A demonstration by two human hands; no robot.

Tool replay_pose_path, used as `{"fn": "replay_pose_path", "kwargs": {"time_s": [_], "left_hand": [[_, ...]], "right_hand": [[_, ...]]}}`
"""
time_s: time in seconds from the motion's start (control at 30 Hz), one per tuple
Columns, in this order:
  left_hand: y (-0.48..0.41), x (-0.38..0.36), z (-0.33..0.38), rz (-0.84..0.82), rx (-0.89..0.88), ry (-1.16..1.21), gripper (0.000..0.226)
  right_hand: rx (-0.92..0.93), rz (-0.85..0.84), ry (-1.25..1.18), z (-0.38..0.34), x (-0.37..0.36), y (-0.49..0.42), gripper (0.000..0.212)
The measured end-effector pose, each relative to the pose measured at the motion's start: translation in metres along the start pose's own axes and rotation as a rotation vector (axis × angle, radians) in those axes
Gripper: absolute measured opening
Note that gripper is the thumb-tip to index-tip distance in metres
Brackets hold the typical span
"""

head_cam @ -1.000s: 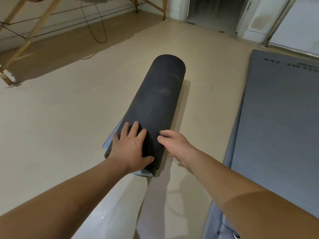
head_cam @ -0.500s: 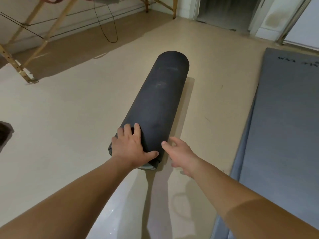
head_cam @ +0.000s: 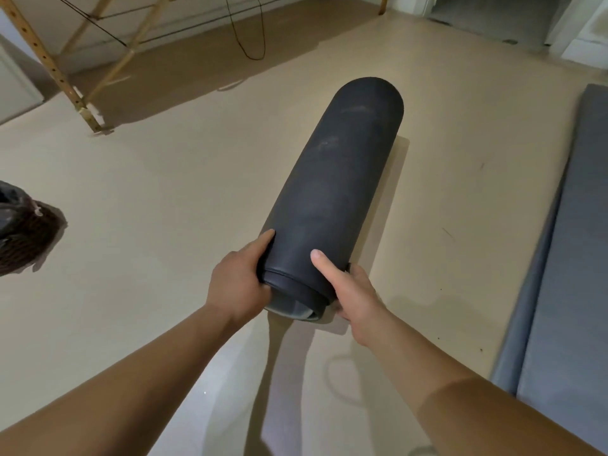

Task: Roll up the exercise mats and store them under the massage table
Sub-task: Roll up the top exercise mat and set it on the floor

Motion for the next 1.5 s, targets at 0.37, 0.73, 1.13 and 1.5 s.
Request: {"fn": "replay_pose_path", "kwargs": {"time_s": [0.37,0.73,1.13,1.5], "left_hand": [[0.028,0.0,-0.049,-0.311,0.291,0.404,0.081],[0.0,0.037,0.012,-0.042,-0.041,0.174,0.046],[0.027,-0.014,0.076,-0.026,-0.156,-0.236,0.067],[0.019,0.01,0.059,0.007,-0.164,-0.177,0.084]], "right_hand": [[0.243,0.178,0.075,-0.019,0.002,0.042,0.112],[0.199,0.081,-0.025,-0.023,0.004,0.028,0.117],[0.077,-0.075,-0.111,0.017,0.038,0.016,0.033],[0.158,0.01,-0.088,-0.002,0.044,0.024,0.086]]}}
Point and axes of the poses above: each hand's wrist, its own y-axis away from the middle knuckle, its own x-axis out of the back of the hand, z = x × y, the point moved 8 cm from there along -y, towards the middle knuckle, and after that the axes turned 11 degrees about z, right-handed, at the moved point
